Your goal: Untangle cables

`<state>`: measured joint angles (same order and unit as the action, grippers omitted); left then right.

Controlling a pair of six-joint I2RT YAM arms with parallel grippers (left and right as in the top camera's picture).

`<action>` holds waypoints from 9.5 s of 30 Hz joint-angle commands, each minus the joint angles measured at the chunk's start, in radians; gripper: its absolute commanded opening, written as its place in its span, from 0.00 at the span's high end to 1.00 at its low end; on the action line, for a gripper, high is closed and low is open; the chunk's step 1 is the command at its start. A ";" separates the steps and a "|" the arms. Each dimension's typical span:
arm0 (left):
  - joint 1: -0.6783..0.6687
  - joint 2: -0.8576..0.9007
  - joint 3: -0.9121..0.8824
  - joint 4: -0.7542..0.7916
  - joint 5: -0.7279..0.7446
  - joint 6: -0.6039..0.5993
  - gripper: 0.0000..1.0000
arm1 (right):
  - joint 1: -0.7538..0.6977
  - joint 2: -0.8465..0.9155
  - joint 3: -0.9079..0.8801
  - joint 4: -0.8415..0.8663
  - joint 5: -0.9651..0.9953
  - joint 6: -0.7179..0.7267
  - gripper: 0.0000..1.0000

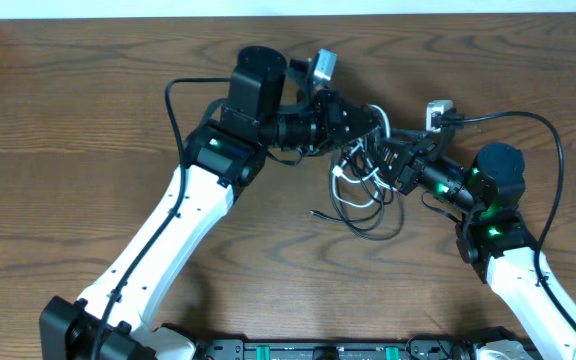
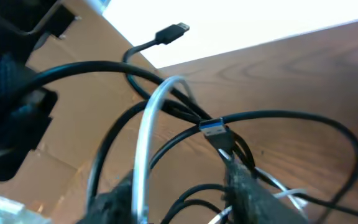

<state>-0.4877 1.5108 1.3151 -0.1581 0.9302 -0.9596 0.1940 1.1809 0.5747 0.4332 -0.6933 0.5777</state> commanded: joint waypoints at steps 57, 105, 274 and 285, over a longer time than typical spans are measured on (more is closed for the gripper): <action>-0.108 -0.007 0.024 -0.443 -0.472 0.333 0.27 | -0.166 -0.012 -0.002 0.092 0.043 0.652 0.99; -0.263 0.087 0.024 -0.394 -0.347 0.162 0.48 | -0.068 -0.011 -0.002 0.217 0.209 0.779 0.99; -0.067 -0.167 0.024 -0.455 -0.548 0.862 0.92 | -0.139 -0.005 -0.002 -0.191 -0.076 0.099 0.01; -0.066 -0.101 0.024 -0.560 -0.945 0.729 0.43 | 0.031 0.070 -0.002 -0.175 -0.001 -0.245 0.01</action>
<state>-0.5571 1.3899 1.3201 -0.6971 0.1562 -0.1722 0.1844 1.2171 0.5674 0.2546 -0.7372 0.4767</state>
